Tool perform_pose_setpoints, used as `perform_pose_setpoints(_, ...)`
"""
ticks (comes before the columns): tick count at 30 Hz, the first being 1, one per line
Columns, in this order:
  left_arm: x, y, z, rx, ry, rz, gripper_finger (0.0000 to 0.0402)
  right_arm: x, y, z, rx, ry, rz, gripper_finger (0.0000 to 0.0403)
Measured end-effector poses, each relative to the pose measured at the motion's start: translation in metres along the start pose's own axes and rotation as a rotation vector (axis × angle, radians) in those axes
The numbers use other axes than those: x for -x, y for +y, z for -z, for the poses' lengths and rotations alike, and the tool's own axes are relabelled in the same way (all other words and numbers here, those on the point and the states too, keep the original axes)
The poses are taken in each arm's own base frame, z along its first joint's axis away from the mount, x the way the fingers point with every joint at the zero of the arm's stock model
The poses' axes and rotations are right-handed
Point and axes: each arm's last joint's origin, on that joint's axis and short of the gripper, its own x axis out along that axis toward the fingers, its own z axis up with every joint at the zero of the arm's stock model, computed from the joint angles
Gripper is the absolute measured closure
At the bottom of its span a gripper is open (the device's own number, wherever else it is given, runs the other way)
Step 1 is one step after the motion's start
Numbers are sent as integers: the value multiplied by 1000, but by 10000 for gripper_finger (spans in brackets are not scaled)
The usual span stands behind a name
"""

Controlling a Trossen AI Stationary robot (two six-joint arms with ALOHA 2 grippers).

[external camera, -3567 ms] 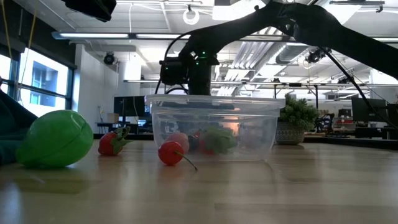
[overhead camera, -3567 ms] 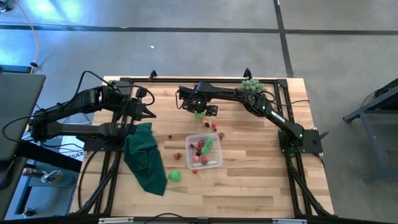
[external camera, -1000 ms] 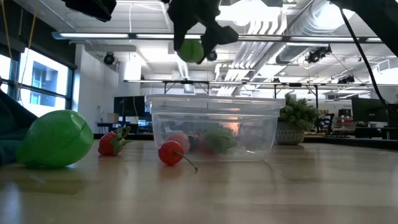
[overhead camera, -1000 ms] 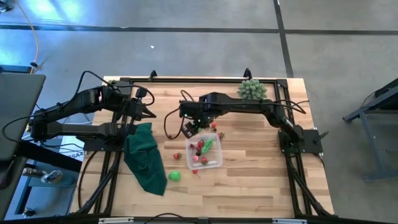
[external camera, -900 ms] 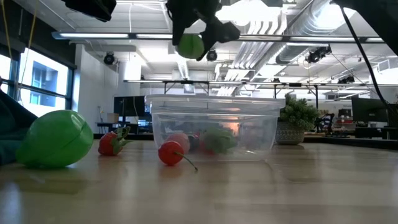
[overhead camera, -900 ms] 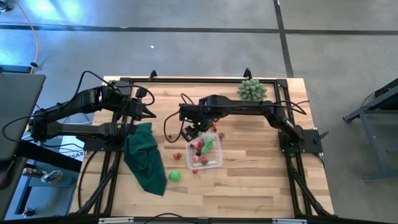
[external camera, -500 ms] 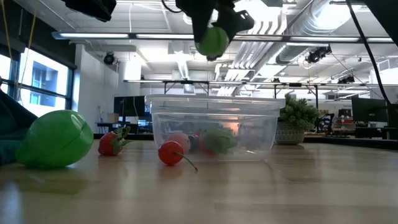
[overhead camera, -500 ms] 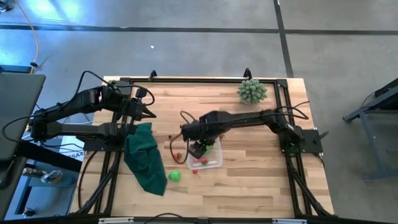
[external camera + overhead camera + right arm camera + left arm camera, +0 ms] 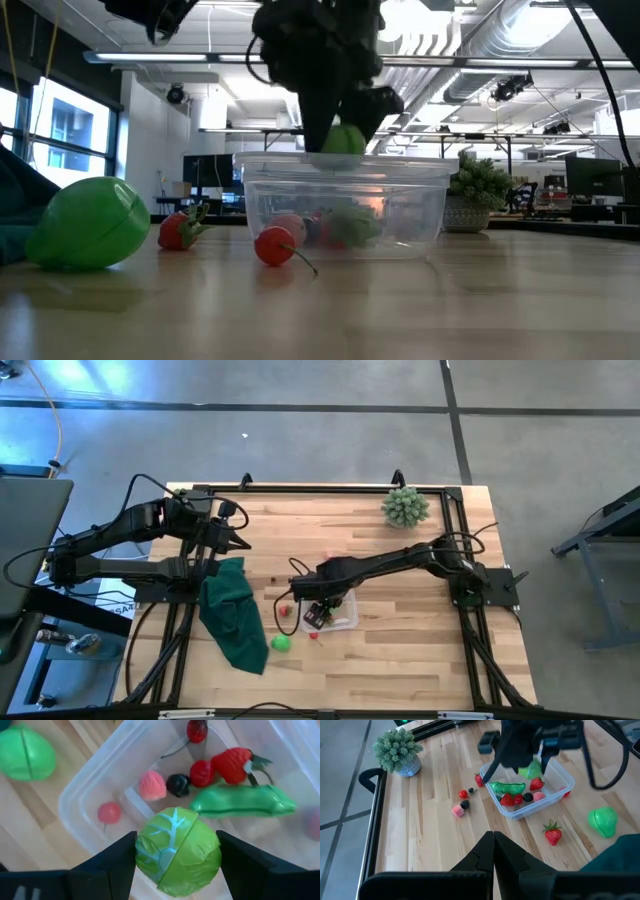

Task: Pick and placing Produce into tupperware
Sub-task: Put the green cabbage into the transparent bin

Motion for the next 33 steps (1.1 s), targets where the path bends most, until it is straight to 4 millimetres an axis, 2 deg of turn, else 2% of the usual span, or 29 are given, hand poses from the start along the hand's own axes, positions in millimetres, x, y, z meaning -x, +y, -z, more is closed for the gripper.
perform_pose_setpoints(7,0,0,0,0,0,0,401,-20,-9,-7,-14,-15,-65,171)
perform_pose_setpoints(13,0,0,0,0,0,0,401,-30,-14,-10,-27,-11,-90,171)
perform_pose_setpoints(18,0,0,0,0,0,0,401,-29,-14,-12,-22,-22,-103,170)
perform_pose_setpoints(26,0,0,0,0,0,0,401,-29,-14,-12,15,-25,-99,135)
perform_pose_setpoints(33,0,0,0,0,0,0,401,-29,-15,-11,41,-16,-96,120)
